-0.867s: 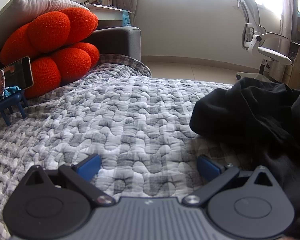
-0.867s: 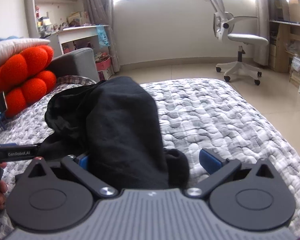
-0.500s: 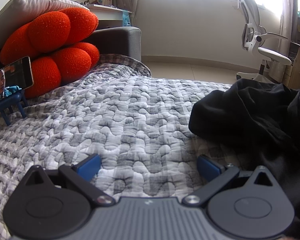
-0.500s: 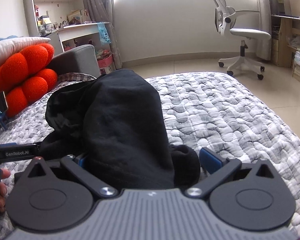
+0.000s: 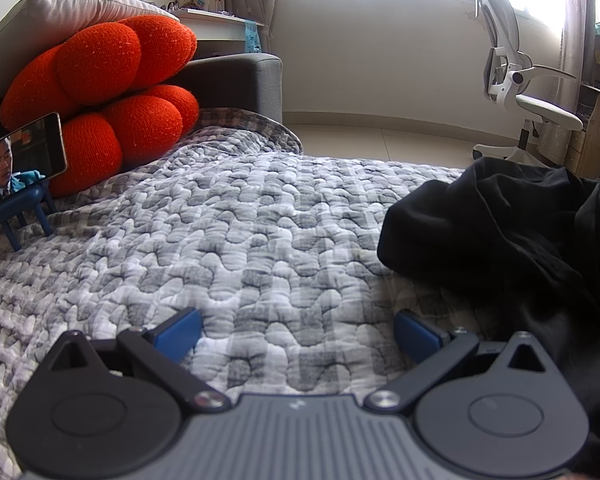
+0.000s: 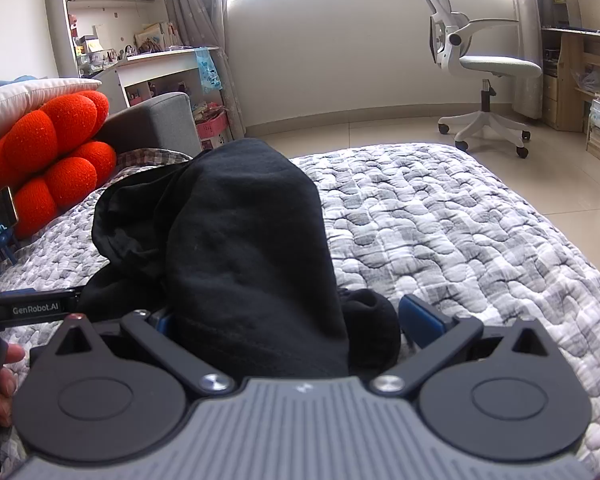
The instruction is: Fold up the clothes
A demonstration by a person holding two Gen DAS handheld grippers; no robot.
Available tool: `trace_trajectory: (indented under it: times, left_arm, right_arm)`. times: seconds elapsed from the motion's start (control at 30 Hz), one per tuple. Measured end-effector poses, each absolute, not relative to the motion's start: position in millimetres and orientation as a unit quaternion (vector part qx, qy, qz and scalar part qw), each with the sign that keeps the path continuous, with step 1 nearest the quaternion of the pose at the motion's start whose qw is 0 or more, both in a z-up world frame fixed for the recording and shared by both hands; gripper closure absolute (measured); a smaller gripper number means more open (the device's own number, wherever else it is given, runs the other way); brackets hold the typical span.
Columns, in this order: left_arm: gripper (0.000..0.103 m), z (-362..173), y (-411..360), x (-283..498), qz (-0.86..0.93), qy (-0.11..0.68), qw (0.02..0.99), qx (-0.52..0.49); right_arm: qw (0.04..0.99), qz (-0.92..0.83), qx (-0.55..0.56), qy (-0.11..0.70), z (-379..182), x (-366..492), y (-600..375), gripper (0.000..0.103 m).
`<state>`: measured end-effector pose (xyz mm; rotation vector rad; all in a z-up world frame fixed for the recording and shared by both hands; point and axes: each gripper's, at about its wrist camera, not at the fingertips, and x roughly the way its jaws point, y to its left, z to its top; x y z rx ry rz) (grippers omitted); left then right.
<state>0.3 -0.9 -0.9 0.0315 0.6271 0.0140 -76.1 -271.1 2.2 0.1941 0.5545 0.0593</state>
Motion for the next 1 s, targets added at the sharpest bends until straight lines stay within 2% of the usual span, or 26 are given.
trace_trajectory:
  times: [1.0]
  left_arm:
    - [0.0, 0.0, -1.4, -6.3, 0.007, 0.308, 0.951, 0.021]
  right_arm:
    - [0.957, 0.031, 0.1, 0.271, 1.1, -75.9, -273.0, 0.0]
